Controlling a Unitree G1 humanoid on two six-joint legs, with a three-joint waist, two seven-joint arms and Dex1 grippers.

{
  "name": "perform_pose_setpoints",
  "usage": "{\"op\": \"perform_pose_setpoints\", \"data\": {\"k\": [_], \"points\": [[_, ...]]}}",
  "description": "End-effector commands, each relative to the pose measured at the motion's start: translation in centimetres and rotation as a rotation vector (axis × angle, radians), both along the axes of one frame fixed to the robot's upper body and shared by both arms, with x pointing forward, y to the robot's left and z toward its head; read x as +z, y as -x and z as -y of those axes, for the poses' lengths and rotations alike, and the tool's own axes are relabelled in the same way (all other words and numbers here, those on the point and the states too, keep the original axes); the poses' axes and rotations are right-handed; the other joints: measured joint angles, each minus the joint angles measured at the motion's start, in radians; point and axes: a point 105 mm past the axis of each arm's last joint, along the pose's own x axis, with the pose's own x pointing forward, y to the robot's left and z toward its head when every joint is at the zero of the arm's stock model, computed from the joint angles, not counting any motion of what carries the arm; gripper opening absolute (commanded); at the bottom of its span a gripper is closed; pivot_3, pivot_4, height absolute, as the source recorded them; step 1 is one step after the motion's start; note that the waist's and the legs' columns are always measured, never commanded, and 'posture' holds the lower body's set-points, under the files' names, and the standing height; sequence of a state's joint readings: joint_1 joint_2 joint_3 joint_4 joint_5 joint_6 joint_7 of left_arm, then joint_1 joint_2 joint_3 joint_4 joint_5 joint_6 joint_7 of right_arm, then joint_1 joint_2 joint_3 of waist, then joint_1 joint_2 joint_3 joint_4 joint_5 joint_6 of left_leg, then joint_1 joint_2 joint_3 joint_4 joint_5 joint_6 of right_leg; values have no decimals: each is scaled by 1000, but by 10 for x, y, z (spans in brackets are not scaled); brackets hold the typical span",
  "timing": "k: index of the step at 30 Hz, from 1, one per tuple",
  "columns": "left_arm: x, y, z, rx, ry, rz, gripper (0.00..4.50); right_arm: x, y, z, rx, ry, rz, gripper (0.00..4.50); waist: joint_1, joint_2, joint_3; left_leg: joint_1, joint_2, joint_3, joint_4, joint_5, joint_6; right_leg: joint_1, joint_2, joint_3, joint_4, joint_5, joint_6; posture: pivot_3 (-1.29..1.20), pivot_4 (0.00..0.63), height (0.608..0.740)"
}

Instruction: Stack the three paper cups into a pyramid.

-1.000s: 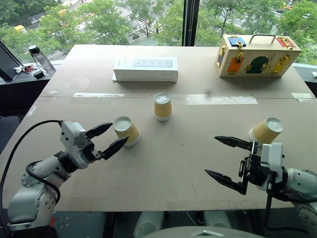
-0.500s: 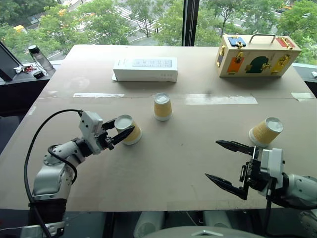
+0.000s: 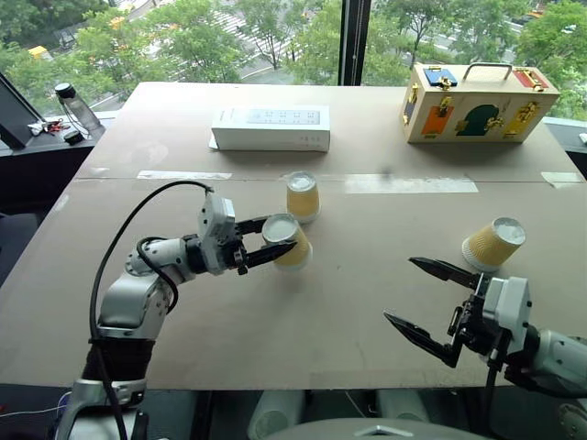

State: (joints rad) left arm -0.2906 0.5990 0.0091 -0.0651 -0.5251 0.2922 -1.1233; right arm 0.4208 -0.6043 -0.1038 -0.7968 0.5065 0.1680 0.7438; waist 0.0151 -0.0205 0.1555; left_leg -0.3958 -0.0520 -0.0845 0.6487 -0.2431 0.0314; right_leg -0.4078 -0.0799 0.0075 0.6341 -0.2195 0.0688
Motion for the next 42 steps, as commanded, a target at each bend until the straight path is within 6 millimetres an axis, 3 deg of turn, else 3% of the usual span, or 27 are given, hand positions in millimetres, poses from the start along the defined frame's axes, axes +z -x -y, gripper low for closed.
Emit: {"op": "perform_pose_setpoints", "data": {"k": [1,7,17,29,33,37,41,42], "points": [[10,-7,21,-28,19,42,2426,12,4,0,-18,10,69,4500,1,0,0,0,0,0,0,0,0,0,0,0,0,0,0,0,150,740],[13,-18,78,-103,57,44,2426,13,4,1,-73,4,77,4500,2,0,0,0,0,0,1,0,0,0,0,0,0,0,0,0,150,740],[9,-42,127,-91,23,47,2426,5,10,17,-194,26,46,4500,3,-1,0,0,-1,0,2,0,0,0,2,1,2,0,1,0,150,740],[0,-39,134,-156,-90,37,2426,-14,30,43,-364,67,-18,4500,-1,0,0,0,0,1,3,0,0,0,2,2,2,0,1,0,150,740],[7,-39,129,-151,-102,40,2426,-14,31,43,-371,58,-16,4500,-2,0,0,0,0,1,2,0,0,0,2,2,2,0,1,0,150,740],[-2,-34,132,-180,-122,6,2426,-15,29,42,-367,51,-13,4500,0,0,0,0,0,0,2,0,0,0,2,1,2,0,1,0,150,740],[-3,-34,130,-158,-109,-18,4325,-15,27,43,-366,50,-11,4500,0,0,0,0,0,0,2,0,0,0,2,1,2,0,1,0,150,740],[1,-36,127,-137,-99,-6,4470,-15,27,43,-366,48,-10,4500,0,0,0,0,0,0,2,0,0,0,2,1,2,0,1,0,150,740]]}}
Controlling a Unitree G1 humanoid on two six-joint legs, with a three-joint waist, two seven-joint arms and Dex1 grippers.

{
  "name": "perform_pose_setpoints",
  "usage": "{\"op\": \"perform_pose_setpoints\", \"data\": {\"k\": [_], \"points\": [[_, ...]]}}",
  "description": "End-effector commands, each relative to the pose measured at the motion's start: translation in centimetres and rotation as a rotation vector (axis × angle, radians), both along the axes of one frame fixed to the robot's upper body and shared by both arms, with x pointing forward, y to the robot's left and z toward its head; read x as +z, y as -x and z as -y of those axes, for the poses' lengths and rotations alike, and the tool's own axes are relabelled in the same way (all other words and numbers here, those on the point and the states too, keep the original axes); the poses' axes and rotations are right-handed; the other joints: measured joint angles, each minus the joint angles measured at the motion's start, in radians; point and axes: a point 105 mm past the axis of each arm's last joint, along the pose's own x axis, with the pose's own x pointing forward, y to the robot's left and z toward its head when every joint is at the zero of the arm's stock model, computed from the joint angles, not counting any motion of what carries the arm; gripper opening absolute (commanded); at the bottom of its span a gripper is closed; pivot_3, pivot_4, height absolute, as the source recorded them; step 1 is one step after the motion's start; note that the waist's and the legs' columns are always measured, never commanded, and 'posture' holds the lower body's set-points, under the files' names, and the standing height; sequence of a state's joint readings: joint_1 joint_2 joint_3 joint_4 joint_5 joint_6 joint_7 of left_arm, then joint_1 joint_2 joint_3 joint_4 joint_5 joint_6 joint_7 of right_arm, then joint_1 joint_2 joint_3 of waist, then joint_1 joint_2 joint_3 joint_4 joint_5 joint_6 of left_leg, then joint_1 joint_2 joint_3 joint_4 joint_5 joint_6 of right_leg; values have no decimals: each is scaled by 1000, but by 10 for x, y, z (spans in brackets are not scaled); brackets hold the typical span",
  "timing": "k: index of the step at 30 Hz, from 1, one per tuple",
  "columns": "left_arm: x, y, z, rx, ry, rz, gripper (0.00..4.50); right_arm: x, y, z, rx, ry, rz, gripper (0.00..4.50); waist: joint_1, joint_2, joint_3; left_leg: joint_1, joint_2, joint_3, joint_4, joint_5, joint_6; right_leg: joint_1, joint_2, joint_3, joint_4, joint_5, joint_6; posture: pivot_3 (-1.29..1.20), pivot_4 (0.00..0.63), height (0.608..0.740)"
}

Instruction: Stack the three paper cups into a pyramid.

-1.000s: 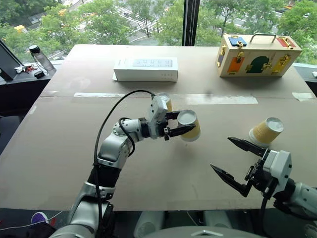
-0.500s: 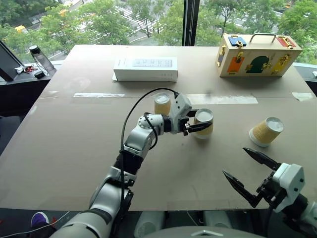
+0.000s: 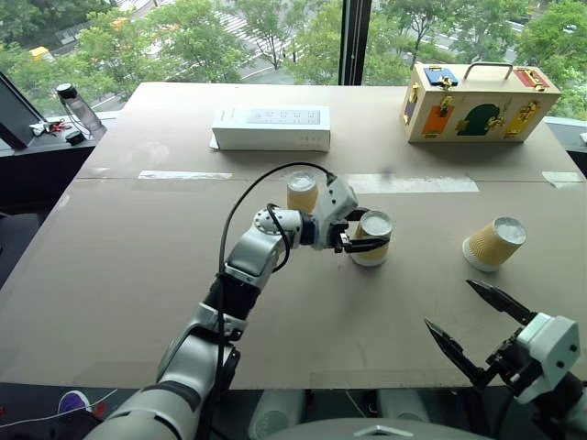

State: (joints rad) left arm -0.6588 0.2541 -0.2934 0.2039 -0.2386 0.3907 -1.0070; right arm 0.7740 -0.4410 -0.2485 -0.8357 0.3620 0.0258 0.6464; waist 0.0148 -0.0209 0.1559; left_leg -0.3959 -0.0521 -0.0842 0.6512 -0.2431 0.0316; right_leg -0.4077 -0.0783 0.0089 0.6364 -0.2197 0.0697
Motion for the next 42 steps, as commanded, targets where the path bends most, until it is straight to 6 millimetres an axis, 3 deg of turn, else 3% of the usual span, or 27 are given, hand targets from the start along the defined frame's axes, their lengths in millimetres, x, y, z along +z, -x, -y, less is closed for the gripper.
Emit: {"op": "perform_pose_setpoints", "data": {"k": [1,5,7,9,13,17,36,39,42], "points": [[17,0,-3,20,42,57,4470,6,-1,0,2,-9,34,4500,-1,0,0,0,0,0,0,0,0,0,0,0,0,0,0,0,150,740],[42,10,-26,29,91,110,4470,7,-2,-2,19,-15,39,4500,-3,0,0,0,0,0,0,0,0,0,0,0,0,0,0,0,150,740],[67,15,-53,70,173,141,4470,7,-5,-3,30,-20,44,4500,-4,1,0,0,1,0,0,0,0,-1,0,1,0,0,0,0,150,740],[80,16,-78,139,213,168,4470,7,-7,-3,39,-23,47,4500,-5,1,0,0,1,0,0,0,0,-1,0,1,0,0,0,0,150,740],[79,3,-112,321,210,185,4470,5,-11,-3,54,-29,52,4500,5,2,0,0,1,0,-1,0,0,-1,0,0,0,-1,-2,0,150,740],[73,-29,-142,566,158,186,4470,6,-15,-5,76,-38,59,4500,11,1,0,0,0,0,0,0,0,0,-1,0,0,0,0,0,150,740],[35,-61,-104,462,42,123,4470,7,-5,-7,28,-37,61,4500,1,1,0,1,-1,0,0,0,0,0,0,0,1,0,0,0,150,740],[28,-63,-104,452,30,120,3589,7,-4,-7,25,-36,61,4500,0,0,0,1,-1,0,0,0,0,0,0,1,1,0,0,0,150,740],[24,-64,-107,449,18,124,2320,7,-4,-6,21,-32,62,4500,-1,0,0,1,-1,0,0,0,0,0,0,1,1,0,0,0,150,740]]}}
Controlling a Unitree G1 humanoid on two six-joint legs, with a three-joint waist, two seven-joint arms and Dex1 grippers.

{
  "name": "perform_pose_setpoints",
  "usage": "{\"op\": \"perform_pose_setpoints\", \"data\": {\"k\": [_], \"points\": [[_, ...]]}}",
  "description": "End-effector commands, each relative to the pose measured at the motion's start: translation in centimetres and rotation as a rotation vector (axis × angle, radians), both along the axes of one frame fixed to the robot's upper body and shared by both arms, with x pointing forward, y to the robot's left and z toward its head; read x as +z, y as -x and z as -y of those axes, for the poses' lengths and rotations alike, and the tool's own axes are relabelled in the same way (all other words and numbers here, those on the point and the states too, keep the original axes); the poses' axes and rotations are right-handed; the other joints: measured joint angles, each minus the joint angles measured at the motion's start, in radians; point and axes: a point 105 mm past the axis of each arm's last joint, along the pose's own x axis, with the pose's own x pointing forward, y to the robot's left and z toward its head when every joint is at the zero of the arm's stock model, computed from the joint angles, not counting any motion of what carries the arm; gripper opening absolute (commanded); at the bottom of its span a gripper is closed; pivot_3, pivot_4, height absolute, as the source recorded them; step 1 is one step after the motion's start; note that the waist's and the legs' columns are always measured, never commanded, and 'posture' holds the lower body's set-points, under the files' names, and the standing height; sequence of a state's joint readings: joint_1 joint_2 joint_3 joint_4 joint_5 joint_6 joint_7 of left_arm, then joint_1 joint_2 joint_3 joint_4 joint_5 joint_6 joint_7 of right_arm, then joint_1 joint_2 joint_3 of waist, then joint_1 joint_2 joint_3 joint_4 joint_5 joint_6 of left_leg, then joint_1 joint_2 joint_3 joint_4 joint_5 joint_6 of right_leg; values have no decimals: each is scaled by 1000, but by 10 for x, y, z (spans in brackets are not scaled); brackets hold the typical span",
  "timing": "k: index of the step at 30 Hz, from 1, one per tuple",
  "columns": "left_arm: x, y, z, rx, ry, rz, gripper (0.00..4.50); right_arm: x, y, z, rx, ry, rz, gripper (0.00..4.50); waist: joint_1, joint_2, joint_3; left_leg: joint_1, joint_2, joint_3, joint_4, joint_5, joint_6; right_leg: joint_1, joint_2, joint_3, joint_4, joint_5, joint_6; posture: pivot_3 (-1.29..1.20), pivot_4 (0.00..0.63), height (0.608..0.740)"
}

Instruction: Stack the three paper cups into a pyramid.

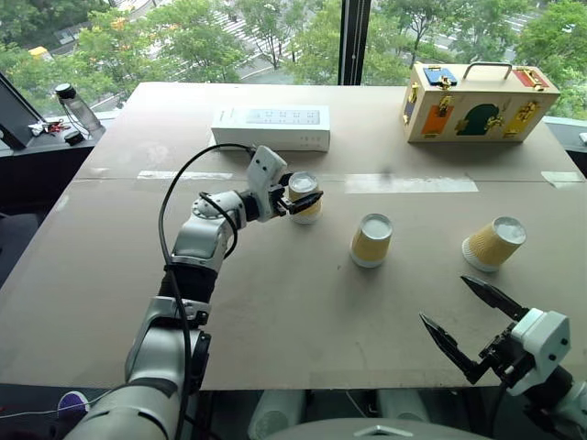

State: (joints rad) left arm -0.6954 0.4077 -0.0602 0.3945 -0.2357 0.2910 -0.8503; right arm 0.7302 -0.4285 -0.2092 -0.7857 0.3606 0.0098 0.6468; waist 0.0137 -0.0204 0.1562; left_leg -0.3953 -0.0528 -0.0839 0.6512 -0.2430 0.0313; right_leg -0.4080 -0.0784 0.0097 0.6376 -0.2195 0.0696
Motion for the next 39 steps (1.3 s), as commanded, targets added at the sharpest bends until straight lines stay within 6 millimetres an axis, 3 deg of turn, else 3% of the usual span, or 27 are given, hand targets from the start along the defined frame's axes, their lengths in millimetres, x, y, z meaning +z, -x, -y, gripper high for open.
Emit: {"op": "perform_pose_setpoints", "data": {"k": [1,4,6,9,12,18,24,36,38,39], "points": [[8,-1,-2,-18,-18,52,2189,13,1,-3,13,6,59,4500,0,0,0,0,0,0,0,0,0,0,0,0,0,0,0,0,150,740],[20,6,-2,-66,50,71,2189,13,1,-3,14,7,59,4500,0,0,0,0,0,0,0,0,0,0,0,0,0,0,0,0,150,740],[26,24,4,-189,80,64,2189,12,0,-3,17,6,57,4500,-2,0,0,0,0,0,0,0,0,0,0,0,0,0,0,0,150,740],[23,55,13,-360,81,17,2189,11,-1,-3,24,6,55,4500,-5,0,0,-1,1,1,0,0,0,-1,0,1,0,0,0,0,150,740],[20,66,17,-405,73,2,2189,10,-2,-3,27,6,55,4500,2,0,0,-1,1,1,0,0,0,-1,0,1,0,0,0,0,150,740],[4,75,31,-427,42,9,2189,10,-3,-4,33,8,57,4500,1,0,0,0,1,1,0,0,0,0,0,1,0,0,-1,0,150,740],[-10,70,37,-416,-24,17,2189,10,-3,-5,28,8,58,4500,1,1,0,0,1,1,0,0,0,-1,0,1,0,0,0,0,150,740],[-16,69,40,-432,-12,24,2189,9,1,-6,13,4,57,4500,1,1,0,0,1,1,0,0,0,0,0,1,0,0,0,0,150,740],[-15,73,41,-451,8,12,3227,11,0,-6,13,6,60,4500,2,1,0,0,1,1,0,0,0,0,0,1,0,0,0,0,150,740],[-15,73,42,-454,13,9,3528,11,0,-6,13,6,61,4500,1,1,0,0,1,1,0,0,0,0,0,1,0,0,0,0,150,740]]}}
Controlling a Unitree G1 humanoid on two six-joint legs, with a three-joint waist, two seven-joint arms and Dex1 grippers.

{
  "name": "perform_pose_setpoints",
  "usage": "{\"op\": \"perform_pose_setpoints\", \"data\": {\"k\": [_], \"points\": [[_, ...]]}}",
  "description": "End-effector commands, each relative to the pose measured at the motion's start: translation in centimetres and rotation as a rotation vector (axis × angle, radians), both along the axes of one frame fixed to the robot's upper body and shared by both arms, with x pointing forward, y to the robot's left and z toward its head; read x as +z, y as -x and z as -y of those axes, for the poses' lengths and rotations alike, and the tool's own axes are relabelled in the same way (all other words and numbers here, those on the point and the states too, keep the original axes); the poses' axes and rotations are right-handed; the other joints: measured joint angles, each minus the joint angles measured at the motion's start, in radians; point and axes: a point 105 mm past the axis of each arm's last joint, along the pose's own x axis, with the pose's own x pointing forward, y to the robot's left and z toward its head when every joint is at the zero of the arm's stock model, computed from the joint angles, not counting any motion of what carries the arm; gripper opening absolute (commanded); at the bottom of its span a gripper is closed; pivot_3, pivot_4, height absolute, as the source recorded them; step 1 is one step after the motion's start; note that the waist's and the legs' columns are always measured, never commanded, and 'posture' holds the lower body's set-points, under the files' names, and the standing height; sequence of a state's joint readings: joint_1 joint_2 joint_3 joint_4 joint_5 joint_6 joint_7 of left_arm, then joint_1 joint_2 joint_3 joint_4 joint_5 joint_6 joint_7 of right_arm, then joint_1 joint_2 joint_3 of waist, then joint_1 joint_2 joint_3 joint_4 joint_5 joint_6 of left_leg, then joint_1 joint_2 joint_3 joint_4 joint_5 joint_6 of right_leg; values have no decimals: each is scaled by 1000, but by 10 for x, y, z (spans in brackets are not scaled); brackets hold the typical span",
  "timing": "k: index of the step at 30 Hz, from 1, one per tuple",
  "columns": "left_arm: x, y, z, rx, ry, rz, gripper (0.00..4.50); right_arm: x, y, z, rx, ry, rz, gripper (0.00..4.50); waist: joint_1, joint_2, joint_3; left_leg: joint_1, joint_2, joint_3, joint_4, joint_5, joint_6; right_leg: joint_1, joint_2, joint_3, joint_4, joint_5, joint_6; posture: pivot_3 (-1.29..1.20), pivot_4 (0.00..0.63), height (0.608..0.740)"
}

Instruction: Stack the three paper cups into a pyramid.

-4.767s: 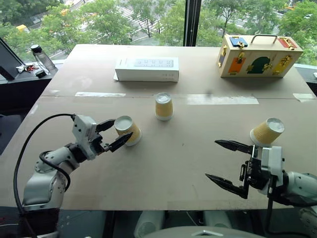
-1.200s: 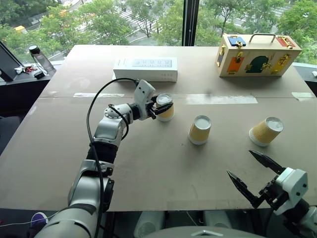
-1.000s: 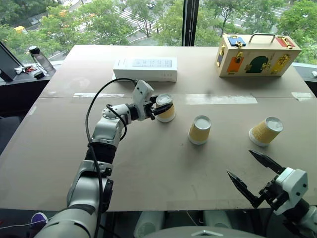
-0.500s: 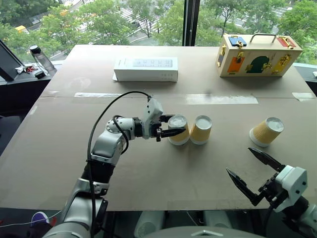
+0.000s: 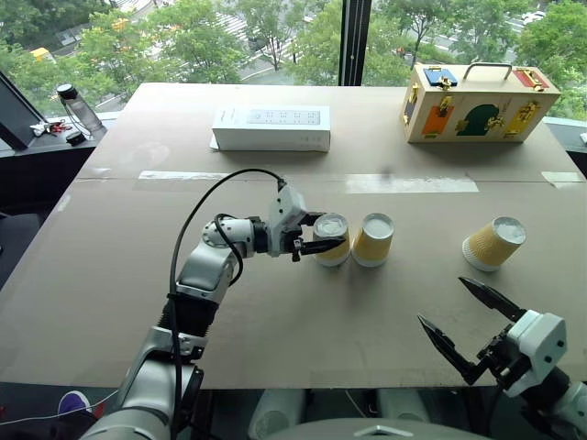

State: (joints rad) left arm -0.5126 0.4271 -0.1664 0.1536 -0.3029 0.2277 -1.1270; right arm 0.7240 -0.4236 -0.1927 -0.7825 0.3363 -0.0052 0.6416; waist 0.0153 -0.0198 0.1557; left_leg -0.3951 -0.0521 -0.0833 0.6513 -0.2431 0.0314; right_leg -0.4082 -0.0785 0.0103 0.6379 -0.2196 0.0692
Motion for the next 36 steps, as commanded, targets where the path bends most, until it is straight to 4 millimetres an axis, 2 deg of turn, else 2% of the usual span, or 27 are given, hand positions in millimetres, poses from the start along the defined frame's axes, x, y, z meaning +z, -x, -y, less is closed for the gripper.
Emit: {"op": "perform_pose_setpoints", "data": {"k": [1,2,5,7,11,14,18,21,24,27,36], "points": [[5,4,4,-29,29,-4,4092,12,0,-4,10,-4,48,4500,-1,0,0,0,0,0,0,0,0,0,0,0,0,0,0,0,150,740],[7,4,3,-26,39,-4,4476,12,0,-3,9,-3,49,4500,-1,0,0,0,0,0,0,0,0,0,0,0,0,0,0,0,150,740],[12,6,0,-23,62,1,4476,15,-1,-2,2,-9,58,4500,-2,0,0,0,0,0,0,0,0,0,0,0,0,0,0,0,150,740],[21,8,-11,0,98,16,4476,26,-8,1,-37,-35,110,4500,-4,0,0,0,0,0,0,0,0,0,0,0,0,0,0,0,150,740],[29,16,-31,22,126,41,4476,42,-30,24,-224,-31,217,4500,-6,0,0,0,1,0,0,0,0,-1,0,1,0,0,0,0,150,740],[36,30,-46,16,160,29,4476,41,-46,47,-365,37,229,4500,-1,0,0,0,1,0,0,0,0,-1,0,1,1,0,0,0,150,740],[33,55,-65,-23,98,56,4476,30,-58,72,-490,100,181,4500,0,1,0,0,0,1,-1,0,0,-1,0,2,0,0,-1,0,150,740],[43,73,-74,-79,151,47,4476,19,-70,91,-569,105,121,4500,-2,1,1,0,0,1,-2,0,0,-2,0,2,0,-2,-4,0,150,740],[54,94,-71,-222,170,-34,4476,15,-84,102,-614,76,79,4500,-4,2,1,0,1,2,-1,0,0,-1,0,3,1,-2,-5,0,150,740],[60,104,-65,-275,186,-40,4476,14,-93,106,-630,25,55,4500,-4,5,1,1,1,3,-1,0,0,-1,0,3,1,-2,-5,0,150,740],[62,108,-56,-264,203,-44,4476,12,-120,112,-647,-106,5,4500,-7,5,1,1,1,4,-2,0,0,-1,1,4,1,-2,-5,0,150,740]]}}
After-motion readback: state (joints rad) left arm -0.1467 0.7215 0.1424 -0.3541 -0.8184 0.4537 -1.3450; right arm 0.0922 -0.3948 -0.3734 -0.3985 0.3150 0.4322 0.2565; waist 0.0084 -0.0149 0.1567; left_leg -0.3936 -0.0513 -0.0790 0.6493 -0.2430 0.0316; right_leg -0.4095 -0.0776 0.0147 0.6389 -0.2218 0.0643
